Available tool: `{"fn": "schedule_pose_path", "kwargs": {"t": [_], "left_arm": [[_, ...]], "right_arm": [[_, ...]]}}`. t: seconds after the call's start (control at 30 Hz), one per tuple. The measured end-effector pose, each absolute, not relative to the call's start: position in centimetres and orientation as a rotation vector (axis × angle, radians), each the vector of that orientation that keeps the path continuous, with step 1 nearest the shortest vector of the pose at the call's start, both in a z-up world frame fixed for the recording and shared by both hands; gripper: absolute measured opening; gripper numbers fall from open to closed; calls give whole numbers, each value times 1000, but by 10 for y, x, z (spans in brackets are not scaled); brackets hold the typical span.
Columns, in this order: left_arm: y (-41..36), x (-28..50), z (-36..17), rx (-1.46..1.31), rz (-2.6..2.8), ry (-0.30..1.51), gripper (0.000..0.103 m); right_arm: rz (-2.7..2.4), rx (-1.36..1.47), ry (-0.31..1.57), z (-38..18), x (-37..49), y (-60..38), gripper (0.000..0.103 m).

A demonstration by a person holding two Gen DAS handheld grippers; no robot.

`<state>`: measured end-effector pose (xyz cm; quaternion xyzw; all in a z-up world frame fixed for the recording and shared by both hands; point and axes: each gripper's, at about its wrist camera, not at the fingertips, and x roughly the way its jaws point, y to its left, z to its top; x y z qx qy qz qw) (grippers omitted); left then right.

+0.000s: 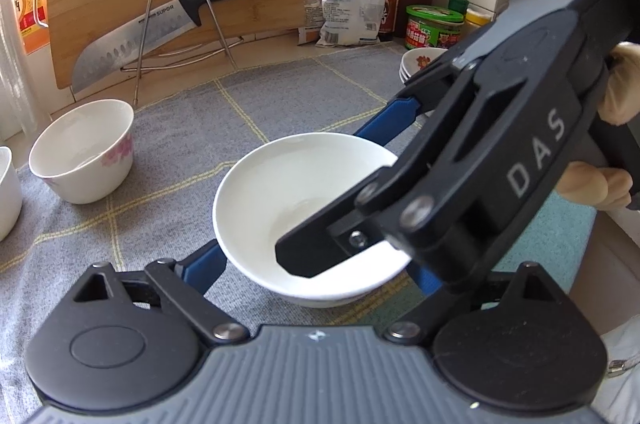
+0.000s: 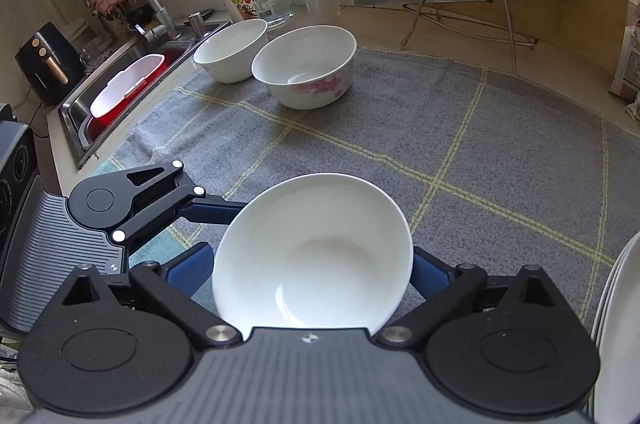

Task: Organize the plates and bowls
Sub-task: 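Set the bowl onto the plate stack and open the right gripper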

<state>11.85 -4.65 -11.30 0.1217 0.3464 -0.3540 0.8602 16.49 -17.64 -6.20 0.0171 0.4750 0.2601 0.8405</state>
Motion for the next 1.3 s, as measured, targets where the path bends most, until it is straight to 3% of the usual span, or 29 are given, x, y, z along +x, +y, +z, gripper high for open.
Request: {"fn": "schedule_pose_path", "kwargs": {"t": [0.9, 1.3], "left_arm": [[-12, 81, -80, 125, -452, 710, 98], [42, 115, -78, 86, -352, 650, 102]], "right_arm": [[711, -67, 955, -40, 187, -190, 103], [622, -67, 929, -28, 200, -172, 103]]}}
